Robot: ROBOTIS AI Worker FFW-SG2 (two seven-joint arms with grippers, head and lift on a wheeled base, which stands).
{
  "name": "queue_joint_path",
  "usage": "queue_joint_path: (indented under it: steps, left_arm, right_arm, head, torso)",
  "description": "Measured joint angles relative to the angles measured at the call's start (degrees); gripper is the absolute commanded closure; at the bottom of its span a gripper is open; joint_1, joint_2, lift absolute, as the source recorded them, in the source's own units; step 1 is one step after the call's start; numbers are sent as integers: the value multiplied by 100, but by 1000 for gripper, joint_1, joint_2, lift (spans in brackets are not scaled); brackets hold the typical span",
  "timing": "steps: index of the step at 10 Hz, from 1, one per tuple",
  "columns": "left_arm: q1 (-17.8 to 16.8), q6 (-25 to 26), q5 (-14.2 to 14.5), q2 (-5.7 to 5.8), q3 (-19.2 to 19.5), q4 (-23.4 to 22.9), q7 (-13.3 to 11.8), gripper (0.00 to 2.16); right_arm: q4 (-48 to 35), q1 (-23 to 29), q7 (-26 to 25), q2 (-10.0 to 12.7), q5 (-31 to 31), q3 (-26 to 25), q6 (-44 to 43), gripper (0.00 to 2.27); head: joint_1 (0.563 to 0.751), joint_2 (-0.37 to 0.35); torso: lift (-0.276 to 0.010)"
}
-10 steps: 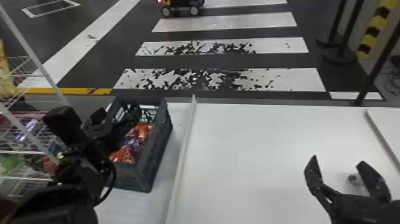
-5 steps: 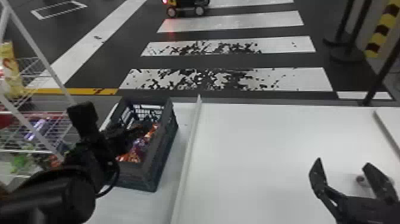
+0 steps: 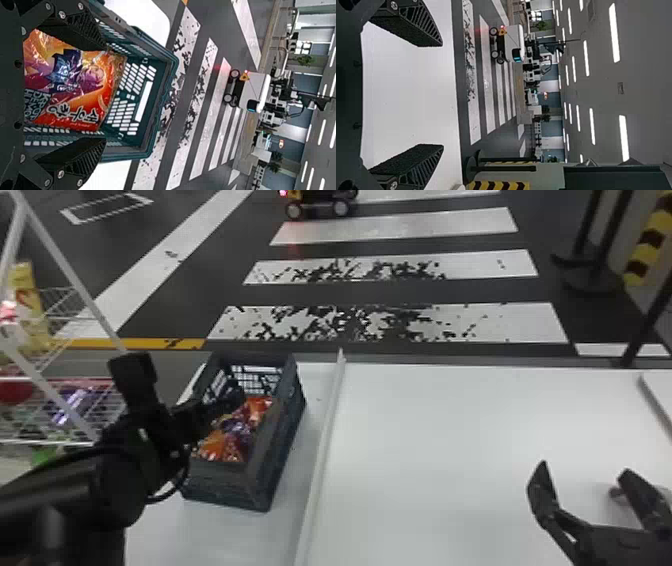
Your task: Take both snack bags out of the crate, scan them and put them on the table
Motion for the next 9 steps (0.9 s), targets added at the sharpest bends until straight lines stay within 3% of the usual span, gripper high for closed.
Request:
queue_joint_path:
  steps: [4, 9]
  left_arm:
    - [-821, 746, 35, 545, -234, 967, -91, 201]
    - [-1537, 917, -256, 736, -675, 1951, -197, 205]
  right_arm:
    - [0, 1, 5, -1, 54, -2, 98, 83]
    - [0, 6, 8, -43, 57, -16, 211, 90]
  head:
    - [695, 243]
    - [695, 225]
  torso:
    - [-91]
    - [-91]
